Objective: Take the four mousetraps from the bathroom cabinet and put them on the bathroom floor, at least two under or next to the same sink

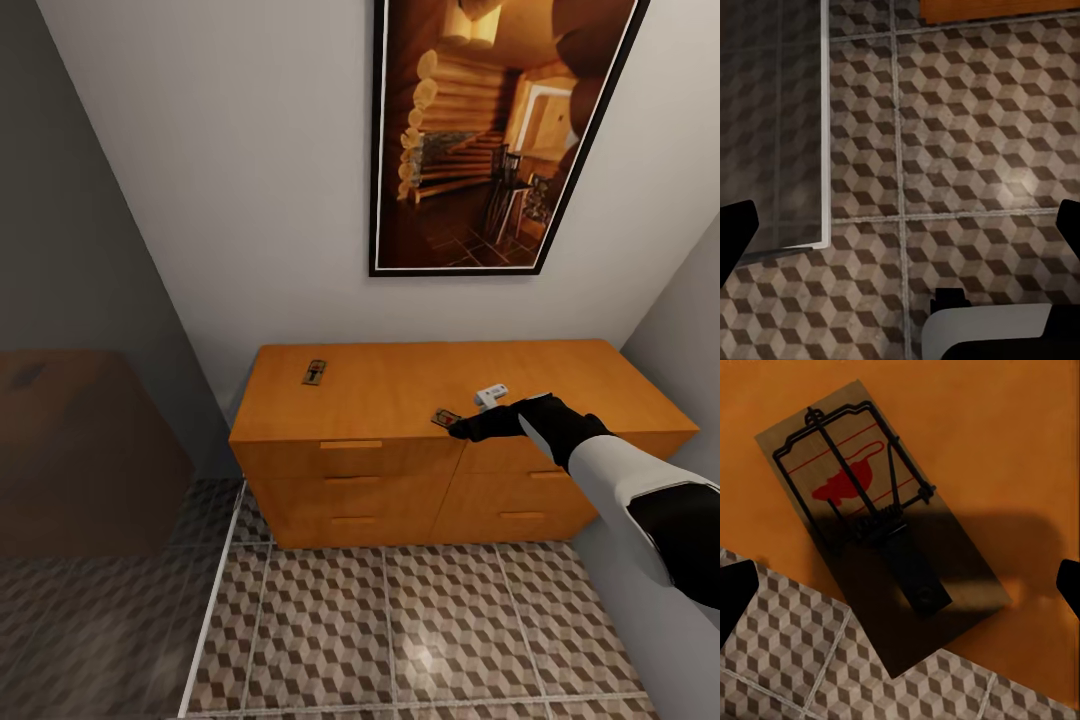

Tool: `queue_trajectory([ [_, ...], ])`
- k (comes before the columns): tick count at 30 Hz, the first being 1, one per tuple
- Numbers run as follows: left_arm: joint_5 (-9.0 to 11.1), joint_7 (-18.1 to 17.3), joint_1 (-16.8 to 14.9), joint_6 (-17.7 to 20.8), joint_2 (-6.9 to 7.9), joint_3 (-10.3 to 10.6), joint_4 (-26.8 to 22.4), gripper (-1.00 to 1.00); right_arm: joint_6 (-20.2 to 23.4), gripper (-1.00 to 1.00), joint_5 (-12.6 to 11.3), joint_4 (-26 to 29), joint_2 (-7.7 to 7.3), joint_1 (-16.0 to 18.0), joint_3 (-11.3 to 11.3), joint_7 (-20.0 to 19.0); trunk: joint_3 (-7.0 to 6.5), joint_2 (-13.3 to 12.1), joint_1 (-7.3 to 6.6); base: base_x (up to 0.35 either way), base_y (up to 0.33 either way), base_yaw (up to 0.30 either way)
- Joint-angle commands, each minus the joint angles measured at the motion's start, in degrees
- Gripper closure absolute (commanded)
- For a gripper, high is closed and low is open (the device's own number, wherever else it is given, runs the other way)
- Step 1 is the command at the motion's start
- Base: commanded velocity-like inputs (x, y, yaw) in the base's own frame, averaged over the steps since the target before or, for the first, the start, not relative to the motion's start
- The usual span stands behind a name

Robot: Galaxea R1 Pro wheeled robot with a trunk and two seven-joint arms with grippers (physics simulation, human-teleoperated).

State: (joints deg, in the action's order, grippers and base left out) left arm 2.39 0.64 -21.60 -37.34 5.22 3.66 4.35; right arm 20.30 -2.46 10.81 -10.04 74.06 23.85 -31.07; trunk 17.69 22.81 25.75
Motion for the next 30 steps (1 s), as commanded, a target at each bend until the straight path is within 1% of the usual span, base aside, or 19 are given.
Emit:
queue_trajectory([
  [1,0.25,0.07,-0.11,-0.37,-0.06,0.38,0.25,-1.00,0.42,-1.00,-0.26,0.11,-0.09,0.03,0.18,-0.13,0.10,0.11,0.03,0.000,0.000,0.000],
  [16,0.25,0.08,-0.11,-0.37,-0.21,0.38,0.23,-1.00,0.44,-1.00,-0.17,1.60,-0.57,0.05,0.18,0.04,0.10,0.11,0.03,0.000,0.000,0.000],
  [30,0.25,0.07,-0.11,-0.37,-0.21,0.38,0.23,-1.00,0.44,-1.00,-0.17,1.93,-0.60,0.04,0.22,0.05,0.10,0.11,0.03,0.000,0.000,0.000],
])
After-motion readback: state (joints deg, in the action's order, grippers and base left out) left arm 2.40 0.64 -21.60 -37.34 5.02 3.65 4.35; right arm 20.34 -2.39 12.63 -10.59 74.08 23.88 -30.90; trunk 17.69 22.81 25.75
